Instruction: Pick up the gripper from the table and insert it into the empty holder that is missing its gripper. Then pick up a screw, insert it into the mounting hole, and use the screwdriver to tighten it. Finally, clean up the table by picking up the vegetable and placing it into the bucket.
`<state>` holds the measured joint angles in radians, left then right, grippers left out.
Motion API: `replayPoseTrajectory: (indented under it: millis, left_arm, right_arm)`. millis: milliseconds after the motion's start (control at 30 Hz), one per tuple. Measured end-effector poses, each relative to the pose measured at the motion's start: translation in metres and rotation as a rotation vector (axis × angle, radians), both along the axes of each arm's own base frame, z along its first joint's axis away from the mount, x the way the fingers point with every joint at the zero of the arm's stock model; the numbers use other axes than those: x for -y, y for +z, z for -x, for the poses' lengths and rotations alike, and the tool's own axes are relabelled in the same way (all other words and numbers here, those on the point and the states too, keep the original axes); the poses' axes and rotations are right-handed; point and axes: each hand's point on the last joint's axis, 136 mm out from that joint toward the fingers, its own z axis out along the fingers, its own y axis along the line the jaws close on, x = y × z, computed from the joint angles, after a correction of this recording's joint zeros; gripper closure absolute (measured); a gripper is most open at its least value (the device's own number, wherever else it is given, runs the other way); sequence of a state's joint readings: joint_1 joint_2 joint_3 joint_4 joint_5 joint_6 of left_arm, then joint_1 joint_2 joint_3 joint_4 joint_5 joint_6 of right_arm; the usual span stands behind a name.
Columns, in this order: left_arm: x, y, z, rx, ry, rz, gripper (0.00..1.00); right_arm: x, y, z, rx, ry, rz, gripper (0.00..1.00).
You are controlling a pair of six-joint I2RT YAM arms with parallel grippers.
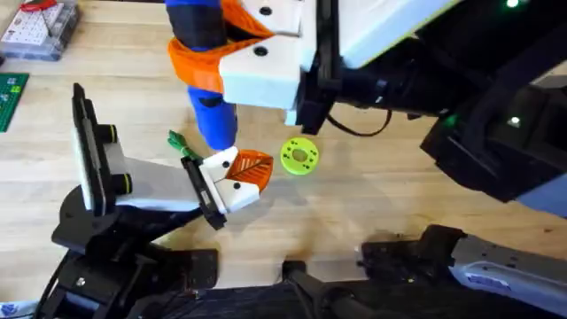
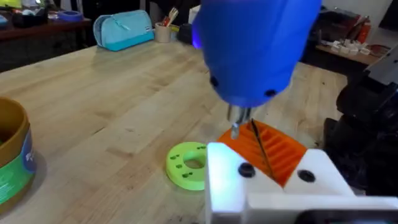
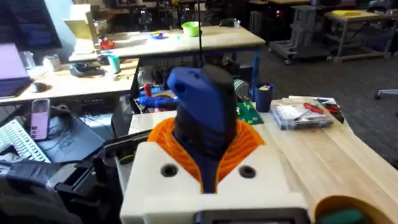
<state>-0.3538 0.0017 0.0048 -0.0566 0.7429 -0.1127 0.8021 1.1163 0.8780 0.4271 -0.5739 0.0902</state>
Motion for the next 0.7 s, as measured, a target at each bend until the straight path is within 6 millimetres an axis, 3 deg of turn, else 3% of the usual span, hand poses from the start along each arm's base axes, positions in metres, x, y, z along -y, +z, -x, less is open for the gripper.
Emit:
replayPoseTrajectory:
  millis: [200,700]
  left_arm:
    - [0.000,0.000,0.000,0.000,0.000,0.000,0.988]
    - [0.000,0.000,0.000,0.000,0.000,0.000,0.988]
  right_arm:
    - [0.004,0.008,0.004,0.016,0.000,-0.017,0.941]
    - [0.004,0.005,0.012,0.007,0.042,0.000,0.941]
